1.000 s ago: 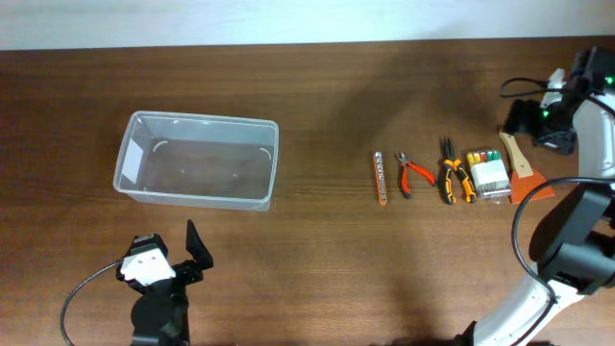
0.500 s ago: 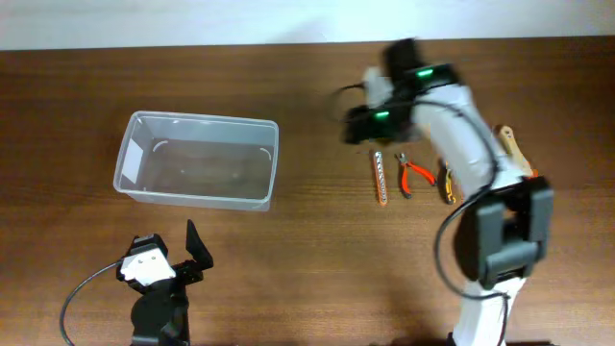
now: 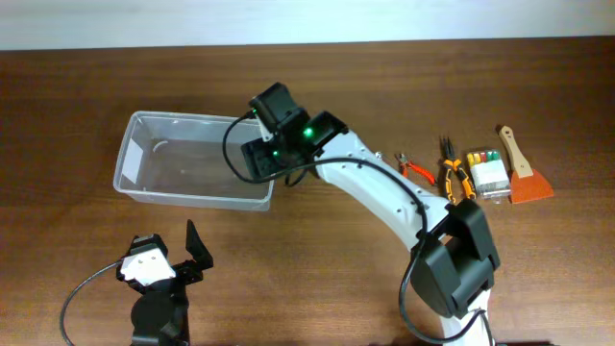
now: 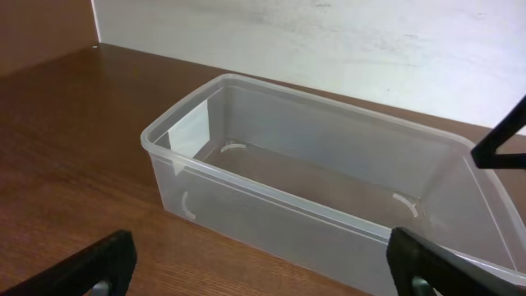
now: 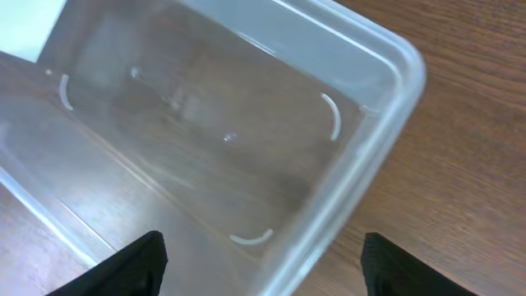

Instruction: Pack container

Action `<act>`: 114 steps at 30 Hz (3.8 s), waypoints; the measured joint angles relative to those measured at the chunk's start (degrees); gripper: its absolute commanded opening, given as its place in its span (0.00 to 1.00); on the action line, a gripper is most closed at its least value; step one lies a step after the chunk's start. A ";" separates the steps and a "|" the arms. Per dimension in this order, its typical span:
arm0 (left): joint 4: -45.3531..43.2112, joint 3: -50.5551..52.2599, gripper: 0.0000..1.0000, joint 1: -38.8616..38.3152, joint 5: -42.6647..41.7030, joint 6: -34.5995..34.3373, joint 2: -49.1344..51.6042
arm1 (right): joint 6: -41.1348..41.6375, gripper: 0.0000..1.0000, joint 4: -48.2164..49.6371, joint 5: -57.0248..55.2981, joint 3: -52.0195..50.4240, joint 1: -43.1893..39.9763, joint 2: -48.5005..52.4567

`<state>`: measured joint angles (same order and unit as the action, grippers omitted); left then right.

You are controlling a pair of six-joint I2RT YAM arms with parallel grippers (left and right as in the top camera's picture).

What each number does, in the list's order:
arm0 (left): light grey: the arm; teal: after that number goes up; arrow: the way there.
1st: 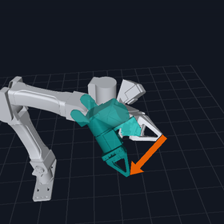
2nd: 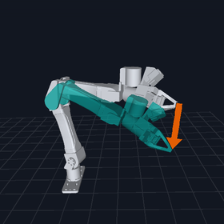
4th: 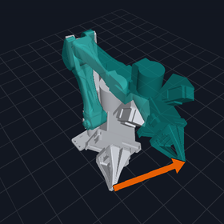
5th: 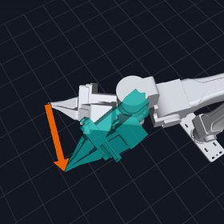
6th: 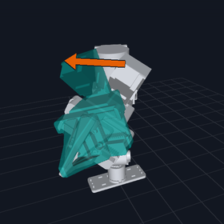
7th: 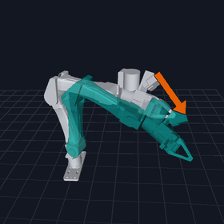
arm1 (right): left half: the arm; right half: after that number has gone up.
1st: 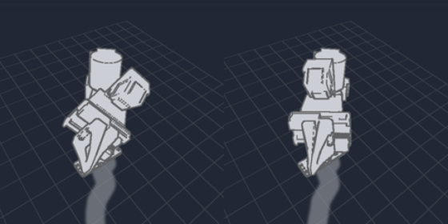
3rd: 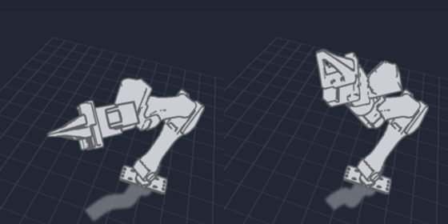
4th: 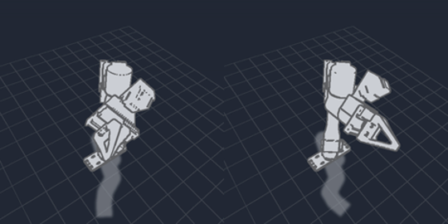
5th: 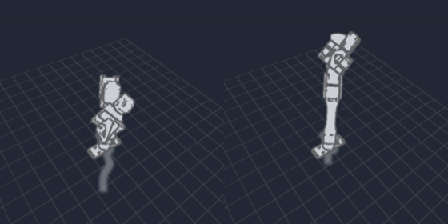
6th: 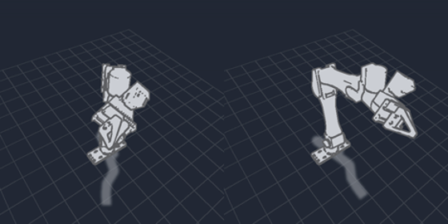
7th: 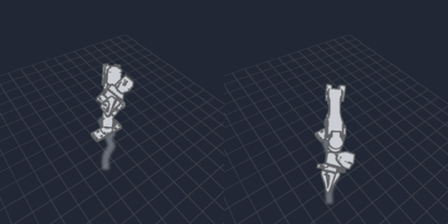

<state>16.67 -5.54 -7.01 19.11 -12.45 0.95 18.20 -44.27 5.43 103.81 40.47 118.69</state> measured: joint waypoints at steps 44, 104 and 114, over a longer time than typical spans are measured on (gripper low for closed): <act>0.00 0.00 0.99 0.00 0.00 0.00 0.00 | 6.91 0.74 -15.63 -9.25 1.60 -9.07 5.97; 0.00 0.00 0.99 0.00 0.00 0.00 0.00 | -40.24 0.68 -23.02 -0.59 14.32 -67.43 15.08; 0.00 0.00 0.99 0.00 0.00 0.00 0.00 | -46.95 0.73 -22.91 -4.92 12.79 -66.60 17.35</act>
<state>16.67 -5.54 -7.01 19.11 -12.45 0.95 -28.75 -67.18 0.51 116.60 -26.13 136.05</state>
